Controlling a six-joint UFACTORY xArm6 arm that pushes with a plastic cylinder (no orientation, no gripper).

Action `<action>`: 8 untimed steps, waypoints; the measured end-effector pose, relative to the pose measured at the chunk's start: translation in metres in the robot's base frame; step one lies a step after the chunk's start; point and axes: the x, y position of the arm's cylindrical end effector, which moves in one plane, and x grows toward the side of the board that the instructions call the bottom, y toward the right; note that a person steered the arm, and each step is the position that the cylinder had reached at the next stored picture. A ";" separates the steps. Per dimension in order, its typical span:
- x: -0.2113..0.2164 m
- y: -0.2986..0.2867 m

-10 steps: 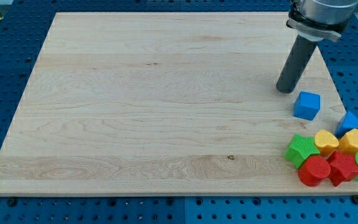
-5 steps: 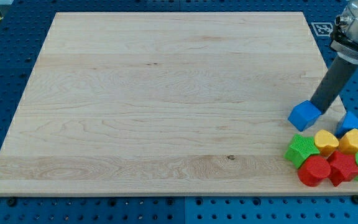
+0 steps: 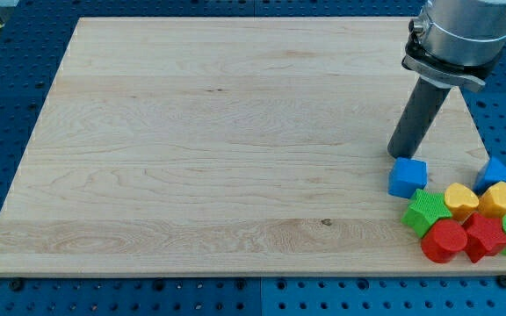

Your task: Slide the blue cube at the top of the green star

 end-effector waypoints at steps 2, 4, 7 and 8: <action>-0.037 -0.044; 0.012 -0.065; 0.042 -0.037; 0.045 -0.028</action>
